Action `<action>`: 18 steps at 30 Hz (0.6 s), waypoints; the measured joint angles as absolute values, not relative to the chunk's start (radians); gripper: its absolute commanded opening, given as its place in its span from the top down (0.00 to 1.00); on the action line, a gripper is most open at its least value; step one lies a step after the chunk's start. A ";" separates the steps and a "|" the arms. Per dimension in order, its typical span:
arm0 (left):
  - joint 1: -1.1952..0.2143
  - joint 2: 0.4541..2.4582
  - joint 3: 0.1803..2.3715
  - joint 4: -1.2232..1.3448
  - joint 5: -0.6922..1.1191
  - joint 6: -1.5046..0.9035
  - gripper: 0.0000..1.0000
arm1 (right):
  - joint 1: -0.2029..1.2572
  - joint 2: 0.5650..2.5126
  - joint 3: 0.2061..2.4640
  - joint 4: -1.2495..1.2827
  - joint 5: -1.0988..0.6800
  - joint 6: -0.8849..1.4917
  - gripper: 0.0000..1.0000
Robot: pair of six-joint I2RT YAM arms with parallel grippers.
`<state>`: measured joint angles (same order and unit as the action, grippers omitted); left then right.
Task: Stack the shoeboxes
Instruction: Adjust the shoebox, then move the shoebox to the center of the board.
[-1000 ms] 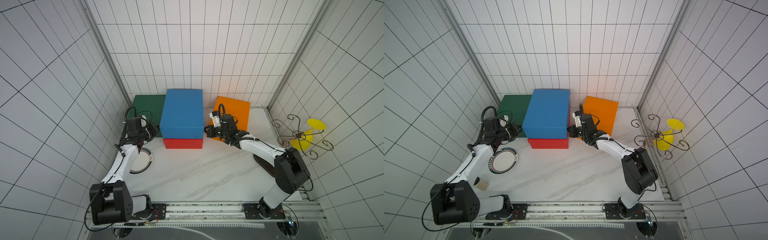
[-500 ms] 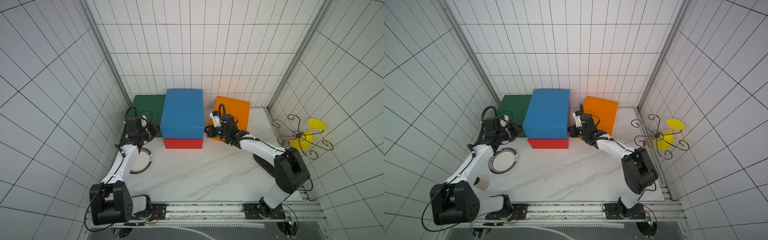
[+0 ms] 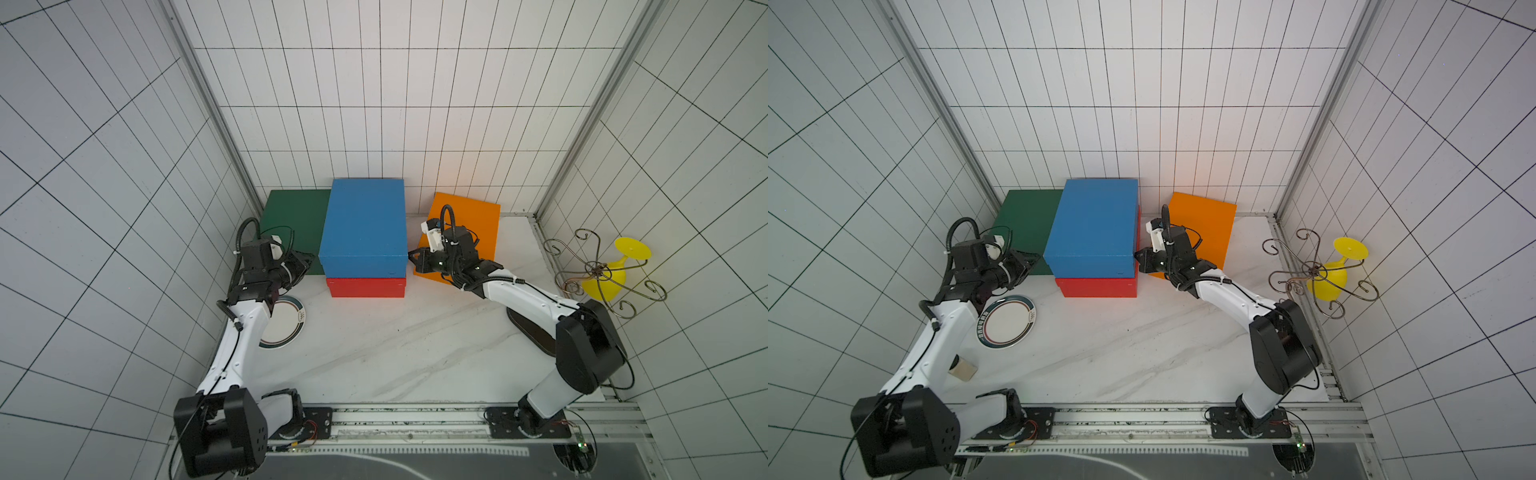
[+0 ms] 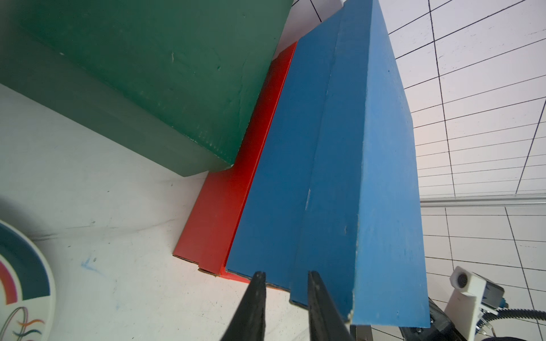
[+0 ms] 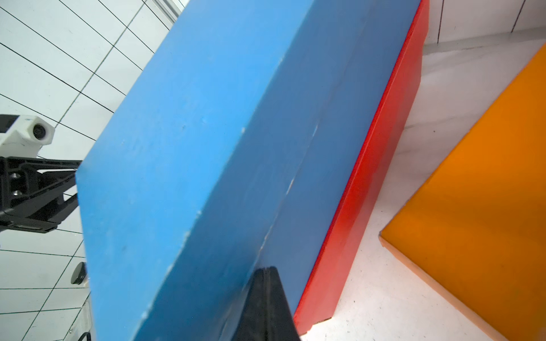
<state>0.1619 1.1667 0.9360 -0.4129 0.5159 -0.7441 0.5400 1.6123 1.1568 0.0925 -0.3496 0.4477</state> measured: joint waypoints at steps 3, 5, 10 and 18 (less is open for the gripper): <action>0.162 1.137 0.953 -0.456 0.497 -0.734 0.74 | 0.519 1.577 1.157 0.070 -0.295 0.436 1.00; 0.162 1.105 0.976 -0.495 0.482 -0.721 0.74 | 0.505 1.562 1.157 0.030 -0.202 0.408 1.00; 0.157 1.015 1.081 -0.582 0.434 -0.682 0.74 | 0.495 1.605 1.180 -0.110 0.077 0.315 1.00; 0.056 0.892 1.190 -0.611 0.363 -0.641 0.70 | 0.491 1.754 1.300 -0.216 0.308 0.215 1.00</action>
<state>0.0559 0.8917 1.1904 -0.6113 0.3626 -0.6415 0.4908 1.7542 1.3003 -0.2157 0.3080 0.2153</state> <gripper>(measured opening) 0.293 0.049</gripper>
